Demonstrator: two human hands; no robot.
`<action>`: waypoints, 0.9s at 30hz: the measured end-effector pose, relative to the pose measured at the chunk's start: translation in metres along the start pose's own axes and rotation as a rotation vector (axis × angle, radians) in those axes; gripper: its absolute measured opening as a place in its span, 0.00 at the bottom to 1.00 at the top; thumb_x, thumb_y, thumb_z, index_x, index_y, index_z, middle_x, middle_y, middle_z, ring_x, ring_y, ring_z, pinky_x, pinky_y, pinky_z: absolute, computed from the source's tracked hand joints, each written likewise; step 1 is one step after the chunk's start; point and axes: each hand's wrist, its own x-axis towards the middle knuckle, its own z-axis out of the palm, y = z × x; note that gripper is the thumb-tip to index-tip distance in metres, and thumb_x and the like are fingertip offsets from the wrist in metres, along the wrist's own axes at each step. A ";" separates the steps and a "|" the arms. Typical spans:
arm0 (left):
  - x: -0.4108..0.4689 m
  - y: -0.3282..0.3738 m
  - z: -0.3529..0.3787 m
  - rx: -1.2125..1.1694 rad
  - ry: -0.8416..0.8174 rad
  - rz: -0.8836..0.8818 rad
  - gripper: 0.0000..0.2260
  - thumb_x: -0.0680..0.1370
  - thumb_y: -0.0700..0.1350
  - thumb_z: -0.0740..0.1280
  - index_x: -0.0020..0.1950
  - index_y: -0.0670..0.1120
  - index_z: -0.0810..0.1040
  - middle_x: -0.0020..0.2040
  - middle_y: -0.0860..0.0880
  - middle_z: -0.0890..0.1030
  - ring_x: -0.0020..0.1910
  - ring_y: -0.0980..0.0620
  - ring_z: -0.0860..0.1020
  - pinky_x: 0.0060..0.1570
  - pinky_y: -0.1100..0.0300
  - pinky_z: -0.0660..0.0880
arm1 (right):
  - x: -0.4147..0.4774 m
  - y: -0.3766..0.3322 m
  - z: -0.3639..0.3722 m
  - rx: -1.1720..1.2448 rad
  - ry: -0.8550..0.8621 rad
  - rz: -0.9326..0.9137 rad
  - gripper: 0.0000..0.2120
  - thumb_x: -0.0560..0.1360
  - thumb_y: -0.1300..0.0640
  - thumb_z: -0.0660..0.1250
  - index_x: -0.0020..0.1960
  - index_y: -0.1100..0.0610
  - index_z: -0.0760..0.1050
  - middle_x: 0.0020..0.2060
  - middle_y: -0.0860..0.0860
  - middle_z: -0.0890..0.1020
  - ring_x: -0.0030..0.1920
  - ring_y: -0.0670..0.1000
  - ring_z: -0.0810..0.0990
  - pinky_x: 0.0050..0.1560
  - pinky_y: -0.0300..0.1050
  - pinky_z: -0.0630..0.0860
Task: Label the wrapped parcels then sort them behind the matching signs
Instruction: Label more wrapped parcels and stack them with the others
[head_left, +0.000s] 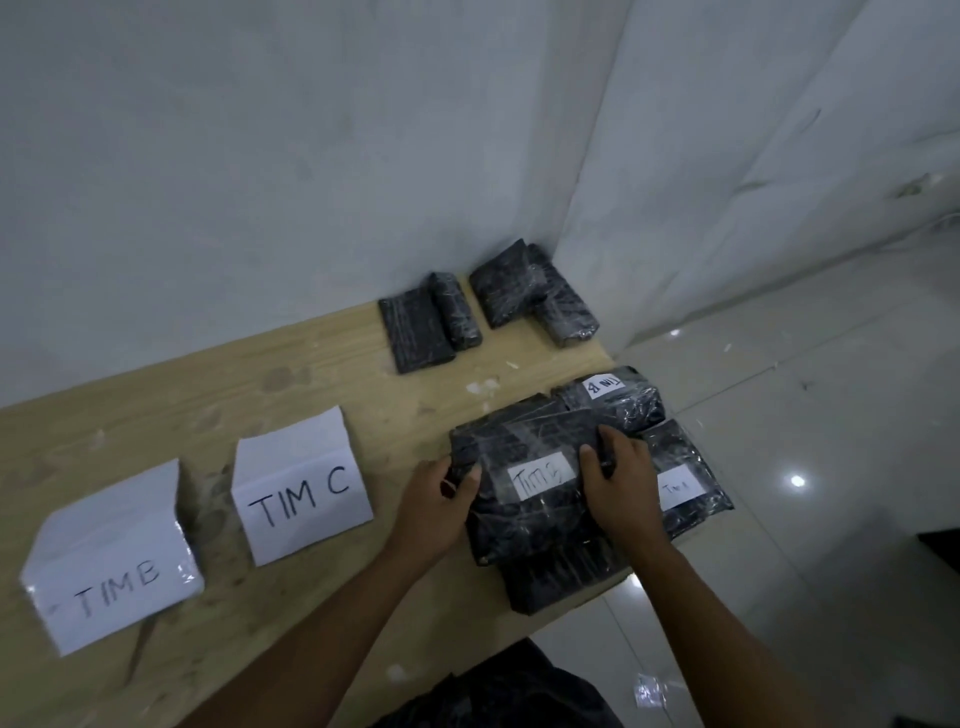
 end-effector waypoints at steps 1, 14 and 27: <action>0.003 0.004 0.008 0.036 -0.012 0.005 0.09 0.80 0.54 0.62 0.53 0.52 0.77 0.41 0.56 0.78 0.39 0.59 0.77 0.34 0.72 0.70 | 0.006 0.006 -0.005 -0.019 -0.013 0.014 0.21 0.79 0.53 0.63 0.69 0.59 0.69 0.63 0.59 0.70 0.61 0.57 0.73 0.59 0.45 0.69; 0.019 -0.002 0.036 0.308 0.034 -0.029 0.25 0.73 0.60 0.68 0.65 0.49 0.72 0.59 0.47 0.71 0.58 0.50 0.70 0.52 0.63 0.67 | 0.031 0.045 -0.002 -0.227 -0.059 -0.014 0.20 0.77 0.51 0.66 0.65 0.59 0.71 0.59 0.59 0.74 0.57 0.58 0.74 0.59 0.56 0.74; 0.070 0.033 0.014 0.246 0.144 0.031 0.24 0.77 0.57 0.65 0.68 0.46 0.68 0.61 0.49 0.71 0.60 0.50 0.72 0.56 0.59 0.71 | 0.130 -0.009 0.017 -0.082 -0.143 -0.222 0.15 0.76 0.57 0.67 0.60 0.62 0.73 0.58 0.59 0.73 0.57 0.57 0.73 0.55 0.48 0.73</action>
